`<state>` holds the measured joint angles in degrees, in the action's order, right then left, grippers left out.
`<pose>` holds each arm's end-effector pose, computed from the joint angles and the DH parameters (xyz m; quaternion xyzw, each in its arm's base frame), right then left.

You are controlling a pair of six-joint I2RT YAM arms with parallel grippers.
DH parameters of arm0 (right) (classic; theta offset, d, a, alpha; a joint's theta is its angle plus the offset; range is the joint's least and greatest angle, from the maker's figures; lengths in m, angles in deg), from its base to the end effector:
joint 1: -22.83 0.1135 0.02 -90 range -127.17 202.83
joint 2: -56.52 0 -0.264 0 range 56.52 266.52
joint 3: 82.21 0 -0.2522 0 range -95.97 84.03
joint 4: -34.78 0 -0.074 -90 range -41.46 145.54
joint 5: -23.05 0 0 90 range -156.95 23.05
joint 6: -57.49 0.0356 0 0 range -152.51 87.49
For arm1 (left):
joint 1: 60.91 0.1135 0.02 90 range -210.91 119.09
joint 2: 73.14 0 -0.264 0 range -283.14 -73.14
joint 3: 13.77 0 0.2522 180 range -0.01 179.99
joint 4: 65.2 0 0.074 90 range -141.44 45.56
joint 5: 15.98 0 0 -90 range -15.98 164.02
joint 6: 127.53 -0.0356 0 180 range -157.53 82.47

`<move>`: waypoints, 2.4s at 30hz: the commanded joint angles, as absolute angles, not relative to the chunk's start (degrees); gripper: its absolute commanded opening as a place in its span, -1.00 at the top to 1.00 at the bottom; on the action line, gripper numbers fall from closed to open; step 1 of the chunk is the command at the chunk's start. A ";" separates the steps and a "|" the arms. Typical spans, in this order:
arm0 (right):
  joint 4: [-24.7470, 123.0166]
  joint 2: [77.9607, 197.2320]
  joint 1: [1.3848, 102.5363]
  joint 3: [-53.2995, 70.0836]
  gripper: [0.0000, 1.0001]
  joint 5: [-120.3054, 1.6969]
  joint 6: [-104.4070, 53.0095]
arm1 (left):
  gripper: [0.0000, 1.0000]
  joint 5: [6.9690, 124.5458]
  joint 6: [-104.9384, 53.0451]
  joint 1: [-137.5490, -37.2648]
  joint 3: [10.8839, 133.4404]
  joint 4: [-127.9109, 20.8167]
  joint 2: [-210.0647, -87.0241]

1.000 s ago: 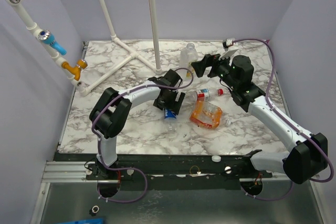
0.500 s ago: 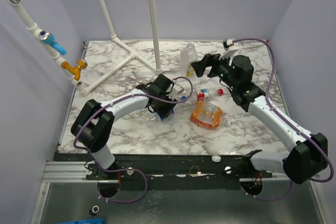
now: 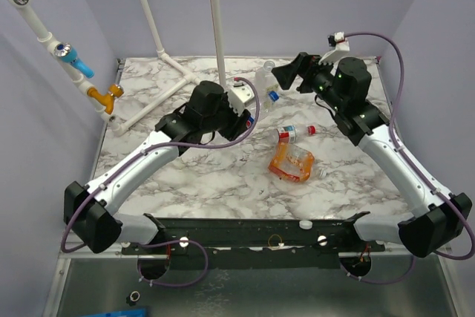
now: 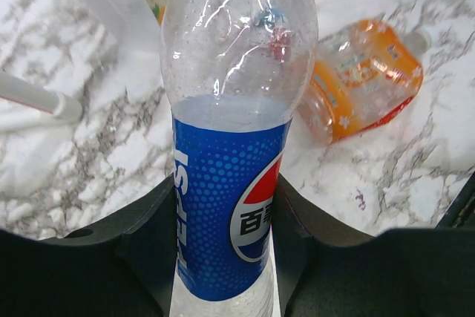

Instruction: Unscrew the bottle caps

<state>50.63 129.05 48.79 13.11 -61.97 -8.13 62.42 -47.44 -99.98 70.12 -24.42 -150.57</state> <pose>0.2653 0.1326 0.4113 -0.0398 0.7284 0.3193 0.6049 0.2308 -0.1966 0.3382 0.4076 0.7810 -0.2034 0.4272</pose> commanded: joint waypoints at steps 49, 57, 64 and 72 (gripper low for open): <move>30.32 123.06 49.26 18.48 0.93 -38.42 2.22 | -0.52 46.94 -35.67 -99.94 66.44 -42.94 -145.30; 26.61 121.99 49.23 20.70 0.99 -33.18 1.04 | -0.37 42.74 -34.76 -99.88 68.09 -41.33 -145.24; 26.16 122.08 49.21 20.82 0.99 -32.95 0.89 | 0.37 41.44 -34.67 -99.82 69.35 -41.45 -145.46; 20.97 121.80 49.21 20.77 0.99 -26.81 1.14 | 0.81 25.95 -31.30 -99.09 72.88 -41.42 -144.66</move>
